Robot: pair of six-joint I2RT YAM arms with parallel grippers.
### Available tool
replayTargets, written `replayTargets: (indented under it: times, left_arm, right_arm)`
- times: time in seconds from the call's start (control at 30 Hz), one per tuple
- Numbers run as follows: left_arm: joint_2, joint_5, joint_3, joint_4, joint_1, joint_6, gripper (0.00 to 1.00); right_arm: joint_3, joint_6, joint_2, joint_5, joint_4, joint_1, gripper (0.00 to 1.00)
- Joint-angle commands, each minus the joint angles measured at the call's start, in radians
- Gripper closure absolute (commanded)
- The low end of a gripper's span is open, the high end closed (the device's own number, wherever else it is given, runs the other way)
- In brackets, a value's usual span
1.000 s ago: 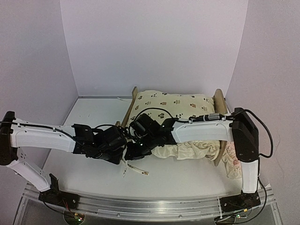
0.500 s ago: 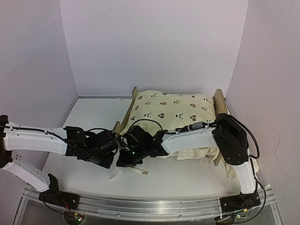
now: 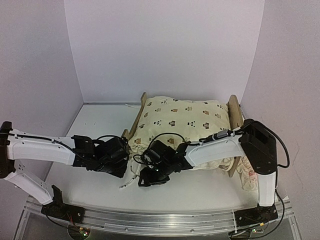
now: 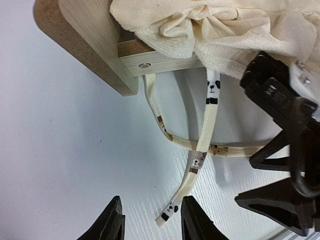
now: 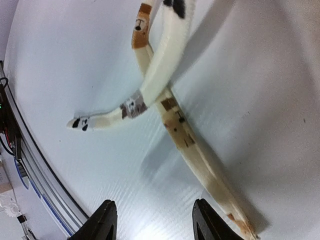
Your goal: Set up the pet bed
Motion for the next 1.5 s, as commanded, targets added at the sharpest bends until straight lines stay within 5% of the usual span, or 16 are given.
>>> replayTargets:
  times: [0.0,0.67,1.07,1.47]
  left_arm:
    - [0.032,0.013,0.028,0.072,0.014,0.029,0.61]
    - [0.029,0.021,0.027,0.071,0.041,0.042,0.61]
    - [0.004,0.036,-0.01,0.115,0.044,0.055,0.62]
    - [-0.024,0.108,-0.102,0.267,0.122,0.08,0.64]
  right_arm:
    - [-0.037,-0.061,-0.131,0.024,-0.07,0.003,0.47]
    - [-0.004,-0.199,-0.026,0.254,-0.26,0.039,0.5]
    - [0.029,-0.211,-0.019,0.271,-0.288,0.061,0.98]
    - [0.141,-0.256,-0.105,0.323,-0.346,0.061,1.0]
